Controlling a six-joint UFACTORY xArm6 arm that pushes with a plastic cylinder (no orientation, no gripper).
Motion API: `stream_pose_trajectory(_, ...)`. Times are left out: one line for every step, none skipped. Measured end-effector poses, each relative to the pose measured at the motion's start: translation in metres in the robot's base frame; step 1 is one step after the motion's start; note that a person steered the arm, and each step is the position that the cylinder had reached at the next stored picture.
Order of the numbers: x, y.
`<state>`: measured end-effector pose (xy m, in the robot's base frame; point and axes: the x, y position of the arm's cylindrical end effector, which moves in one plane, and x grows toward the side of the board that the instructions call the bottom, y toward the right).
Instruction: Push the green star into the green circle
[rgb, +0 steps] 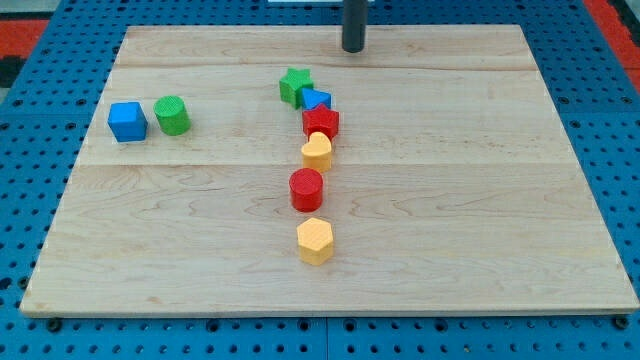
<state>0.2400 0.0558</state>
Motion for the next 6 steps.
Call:
stream_pose_trajectory(0.03,-0.011)
stream_pose_trajectory(0.058,-0.087)
stream_pose_trajectory(0.086,-0.177)
stream_pose_trajectory(0.092,-0.219)
stream_pose_trajectory(0.057,-0.164)
stream_pose_trajectory(0.079,-0.122)
